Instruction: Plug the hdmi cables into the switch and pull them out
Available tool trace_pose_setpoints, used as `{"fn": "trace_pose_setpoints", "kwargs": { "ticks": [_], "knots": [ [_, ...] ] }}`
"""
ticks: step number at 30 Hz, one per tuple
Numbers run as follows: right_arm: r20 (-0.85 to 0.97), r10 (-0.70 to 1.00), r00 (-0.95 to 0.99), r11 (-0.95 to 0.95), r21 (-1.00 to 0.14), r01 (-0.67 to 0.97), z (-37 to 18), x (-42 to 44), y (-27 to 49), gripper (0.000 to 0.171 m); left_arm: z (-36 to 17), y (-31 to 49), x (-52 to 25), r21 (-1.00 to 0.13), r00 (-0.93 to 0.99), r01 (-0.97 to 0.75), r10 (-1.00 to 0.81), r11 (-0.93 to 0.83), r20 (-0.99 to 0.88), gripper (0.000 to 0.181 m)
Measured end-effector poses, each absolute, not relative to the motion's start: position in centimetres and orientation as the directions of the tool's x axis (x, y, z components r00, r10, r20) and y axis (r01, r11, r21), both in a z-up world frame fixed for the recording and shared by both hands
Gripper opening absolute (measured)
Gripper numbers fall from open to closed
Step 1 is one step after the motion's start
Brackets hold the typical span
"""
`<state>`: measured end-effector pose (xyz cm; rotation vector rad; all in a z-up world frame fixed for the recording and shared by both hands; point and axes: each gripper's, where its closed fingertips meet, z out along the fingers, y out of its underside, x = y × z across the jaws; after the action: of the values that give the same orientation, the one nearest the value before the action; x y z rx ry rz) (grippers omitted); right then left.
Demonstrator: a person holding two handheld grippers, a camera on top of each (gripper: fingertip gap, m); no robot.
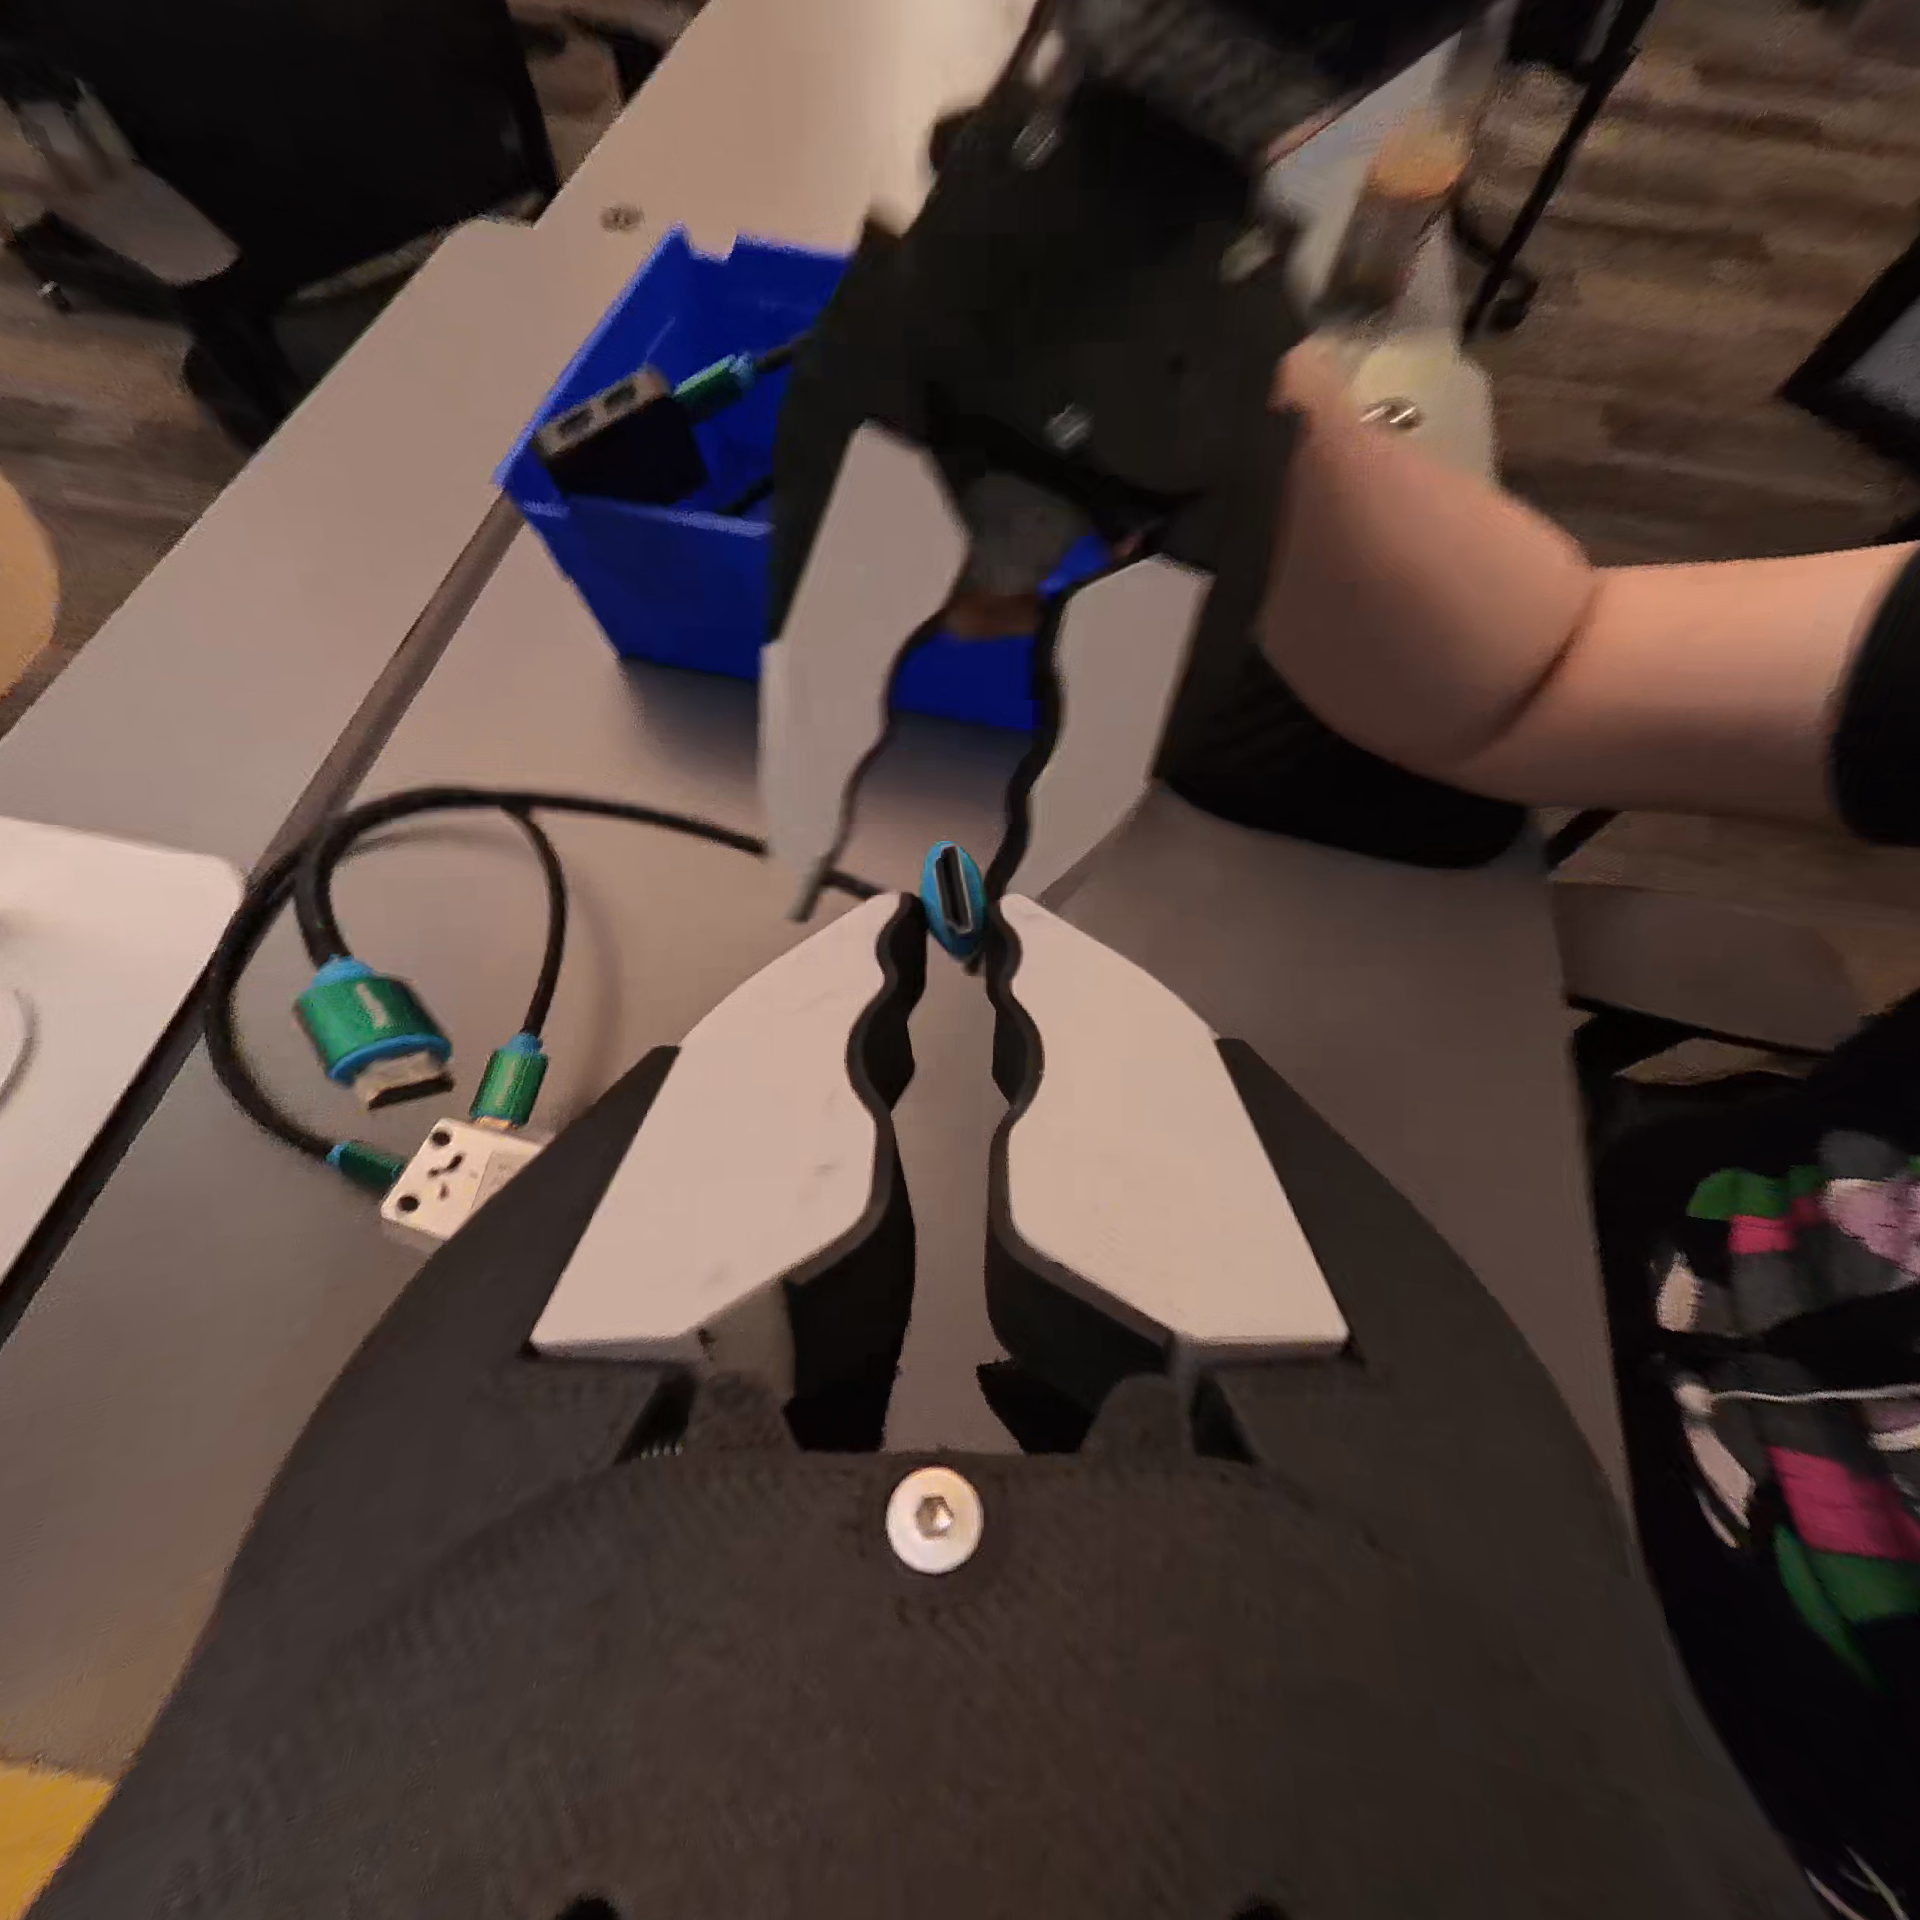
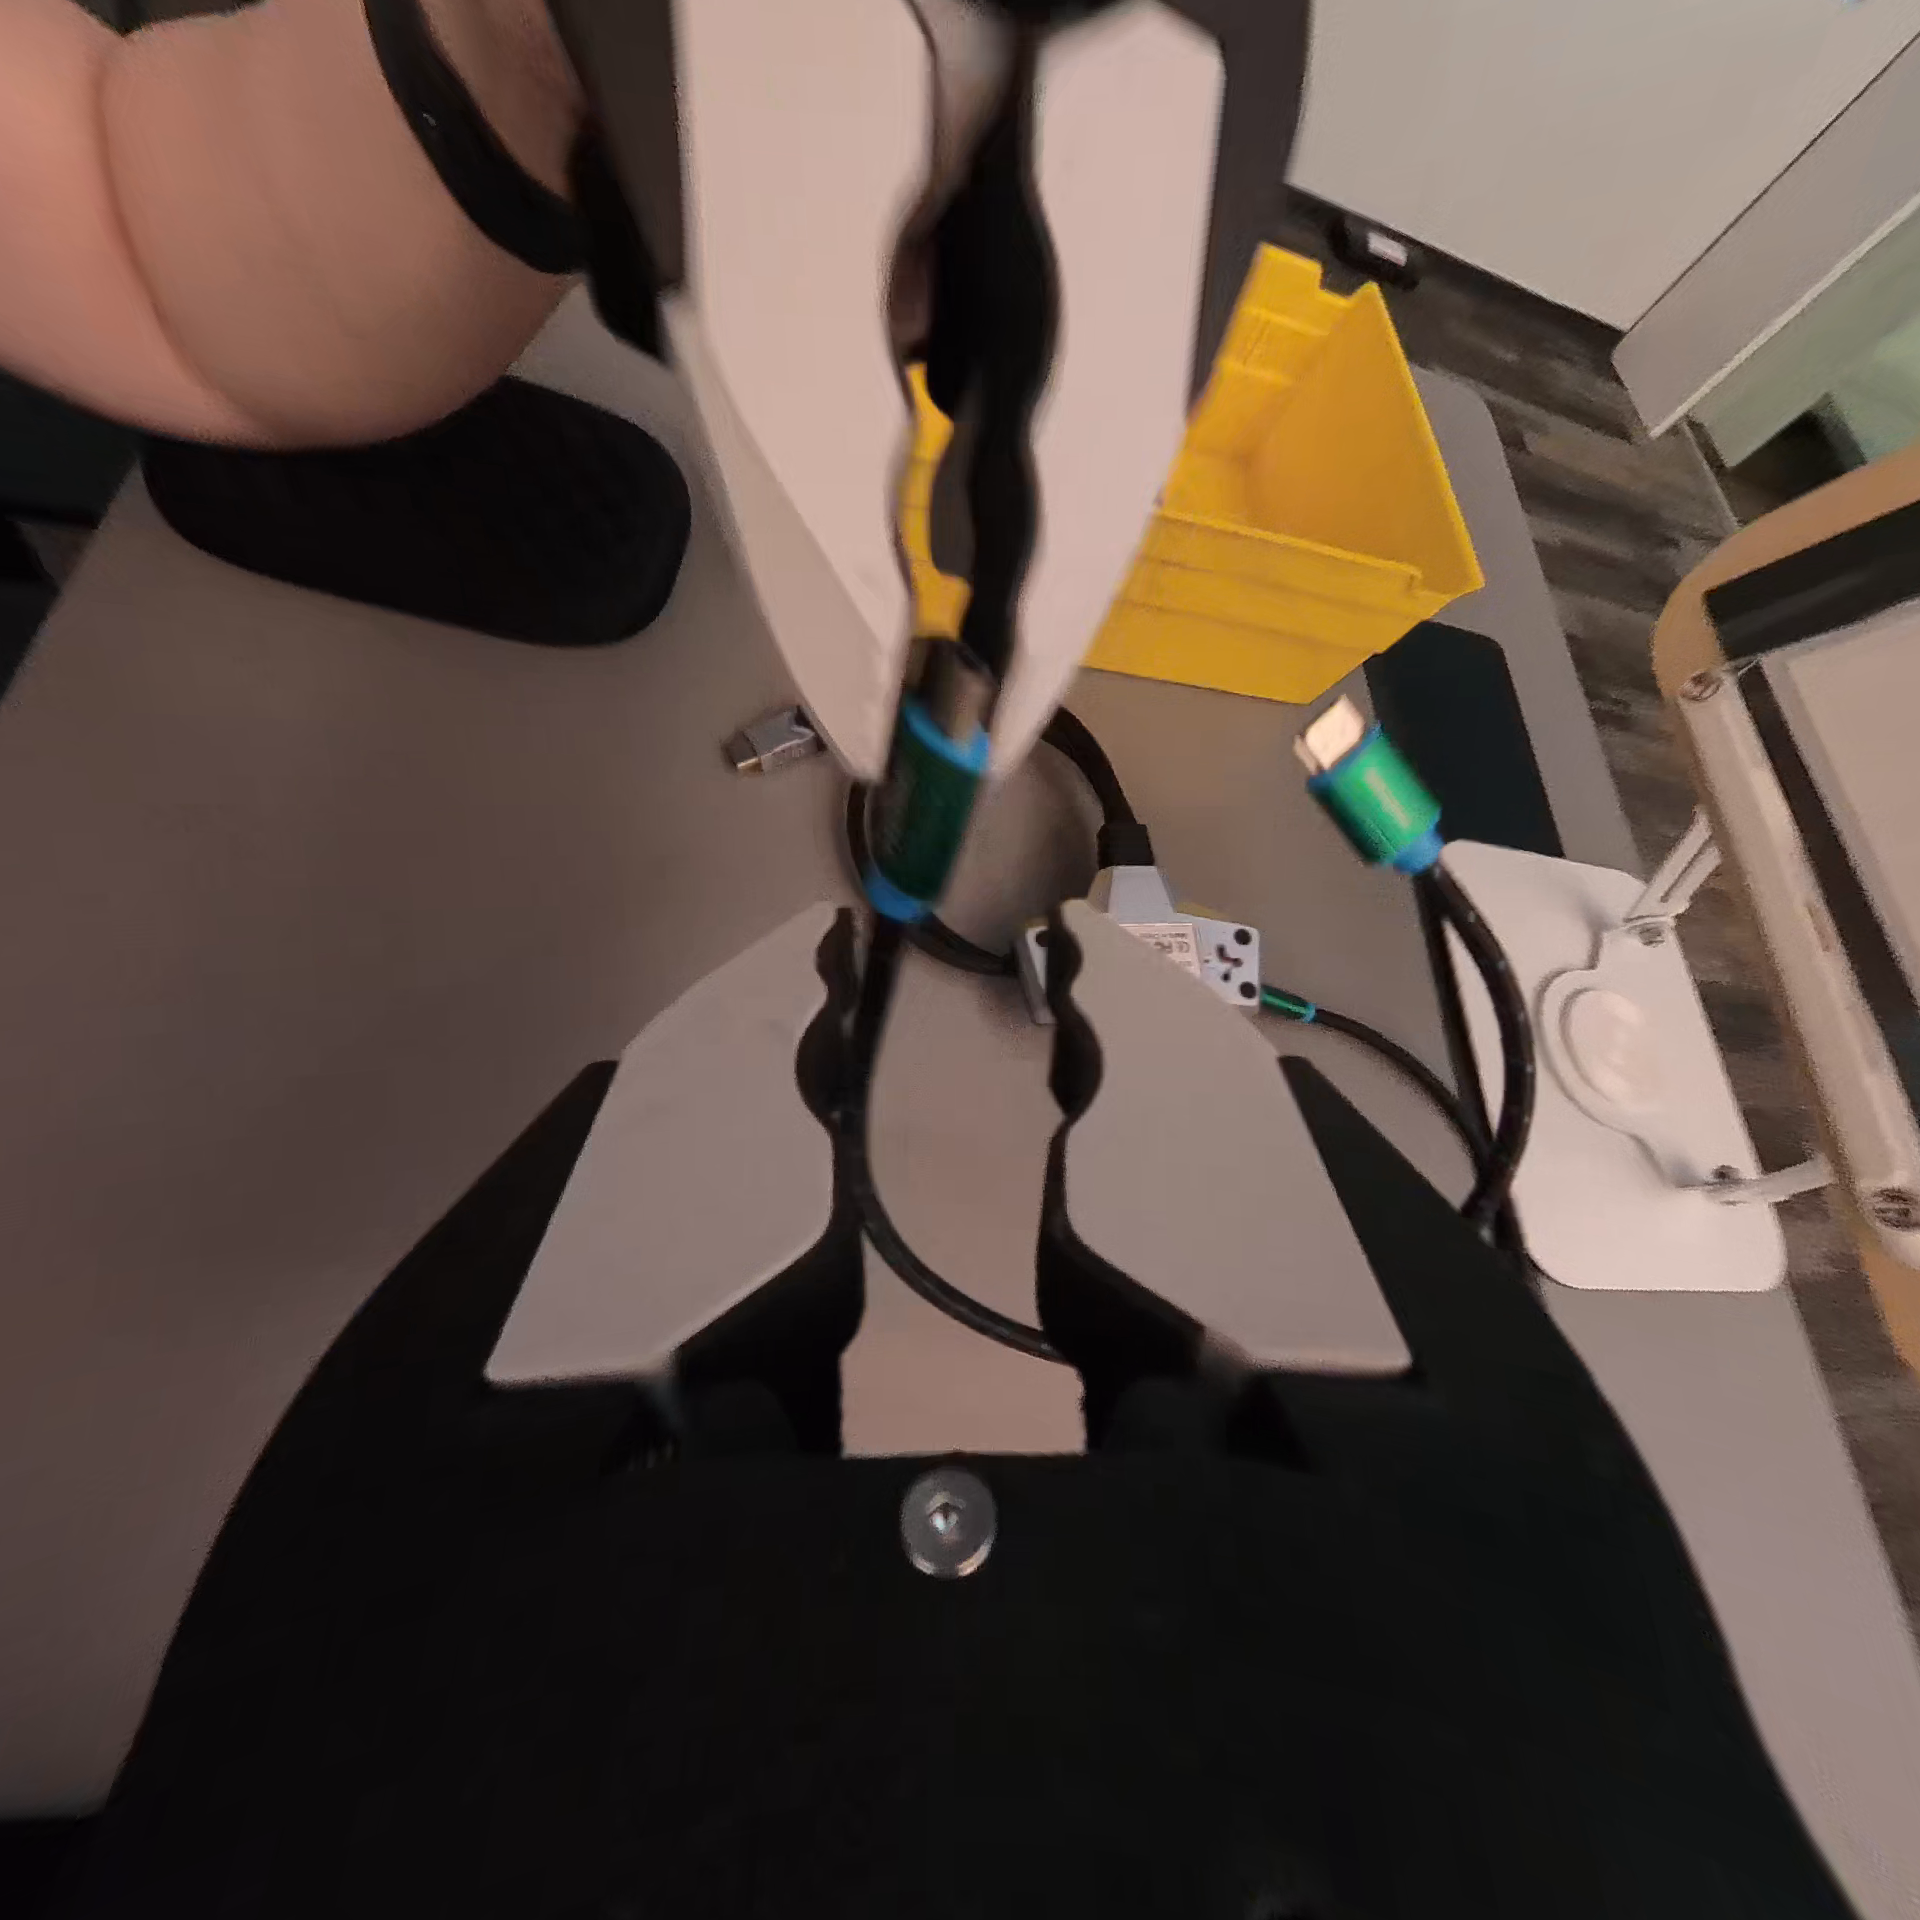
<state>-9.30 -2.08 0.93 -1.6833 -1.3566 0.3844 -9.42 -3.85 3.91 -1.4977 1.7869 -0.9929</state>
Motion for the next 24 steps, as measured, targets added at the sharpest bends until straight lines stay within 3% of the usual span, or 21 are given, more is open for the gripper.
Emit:
{"fn": "trace_pose_setpoints", "kwargs": {
  "ticks": [1, 3, 8, 11, 13, 24],
  "knots": [
    [0.245, 0.907, 0.342, 0.000, -0.813, 0.582, 0.8, -9.5, -2.1, 0.044, 4.5, -4.1, -9.8, -0.853, -0.209, -0.514, -0.978, 0.090, 0.022, 0.010],
    [0.137, 0.959, 0.249, -0.012, -0.856, 0.517, 0.9, -10.5, -3.5, 0.008, 4.9, -4.1, -10.2, -0.856, -0.219, -0.500, -0.975, 0.128, -0.018, 0.010],
    [0.280, 0.897, 0.343, 0.075, -0.860, 0.506, 2.5, -10.4, -1.7, 0.008, 6.5, -3.1, -10.0, -0.906, -0.157, -0.409, -0.987, 0.105, -0.044, 0.011],
    [0.486, 0.713, 0.505, 0.139, -0.804, 0.578, 4.1, -8.8, 1.1, 0.008, 7.2, -1.3, -10.5, -0.920, -0.062, -0.389, -0.998, 0.045, -0.023, 0.040],
    [0.578, 0.592, 0.562, 0.167, -0.770, 0.615, 5.2, -8.0, 2.2, 0.007, 7.5, -0.6, -10.9, -0.926, -0.024, -0.377, -1.000, 0.005, 0.005, 0.044],
    [0.679, 0.383, 0.627, 0.194, -0.722, 0.664, 6.5, -7.0, 3.7, 0.008, 8.7, 1.2, -9.8, -0.955, 0.090, -0.224, -0.980, -0.195, 0.179, 0.047]
  ]
}}
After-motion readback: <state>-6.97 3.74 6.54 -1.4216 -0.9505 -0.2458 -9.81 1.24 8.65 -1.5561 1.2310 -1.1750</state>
